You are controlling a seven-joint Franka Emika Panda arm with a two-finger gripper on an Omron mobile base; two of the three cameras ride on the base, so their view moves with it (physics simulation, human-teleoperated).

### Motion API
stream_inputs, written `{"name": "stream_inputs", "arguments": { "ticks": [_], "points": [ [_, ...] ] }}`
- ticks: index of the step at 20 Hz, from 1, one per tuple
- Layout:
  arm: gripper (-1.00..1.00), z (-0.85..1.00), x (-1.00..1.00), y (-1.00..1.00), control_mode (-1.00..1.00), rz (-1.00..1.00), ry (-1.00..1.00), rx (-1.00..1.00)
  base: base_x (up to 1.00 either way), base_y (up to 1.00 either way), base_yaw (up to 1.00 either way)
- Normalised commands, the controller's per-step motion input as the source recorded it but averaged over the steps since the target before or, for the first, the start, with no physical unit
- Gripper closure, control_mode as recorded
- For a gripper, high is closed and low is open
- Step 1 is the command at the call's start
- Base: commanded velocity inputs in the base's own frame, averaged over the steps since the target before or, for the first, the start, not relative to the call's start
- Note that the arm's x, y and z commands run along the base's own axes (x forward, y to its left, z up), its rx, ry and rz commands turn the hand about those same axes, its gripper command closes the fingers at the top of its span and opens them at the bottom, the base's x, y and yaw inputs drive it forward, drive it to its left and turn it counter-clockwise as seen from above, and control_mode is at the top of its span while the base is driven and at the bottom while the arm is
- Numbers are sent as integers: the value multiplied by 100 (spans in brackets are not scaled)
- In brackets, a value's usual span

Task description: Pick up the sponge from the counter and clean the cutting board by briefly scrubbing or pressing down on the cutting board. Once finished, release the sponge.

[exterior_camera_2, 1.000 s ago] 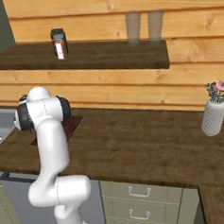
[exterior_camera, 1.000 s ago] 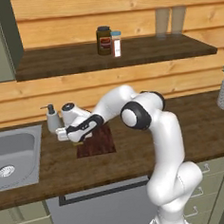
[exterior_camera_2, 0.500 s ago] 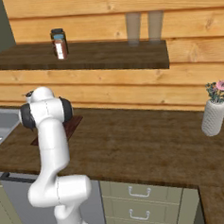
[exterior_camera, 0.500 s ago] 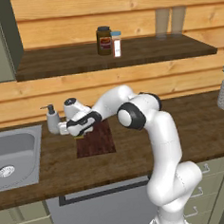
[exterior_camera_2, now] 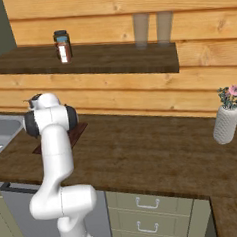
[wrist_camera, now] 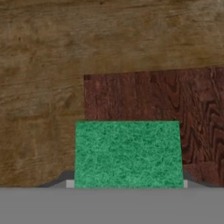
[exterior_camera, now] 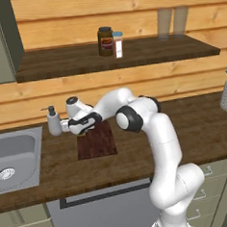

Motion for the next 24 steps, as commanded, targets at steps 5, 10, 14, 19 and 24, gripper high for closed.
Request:
{"name": "stream_inputs", "arguments": {
  "ticks": [5, 10, 14, 19, 24],
  "points": [
    [100, -39, 46, -44, -100, 0, -5, 2, 0, 0, 0],
    [100, -40, 36, -60, -100, 0, -1, 5, 0, 0, 0],
    [100, -19, 15, -61, -100, 0, 0, 7, 0, 0, 0],
    [100, -14, 0, -62, -100, 0, 0, 6, 0, 0, 0],
    [100, -47, 0, -50, -100, 0, 5, 0, 0, 0, 0]
  ]
}}
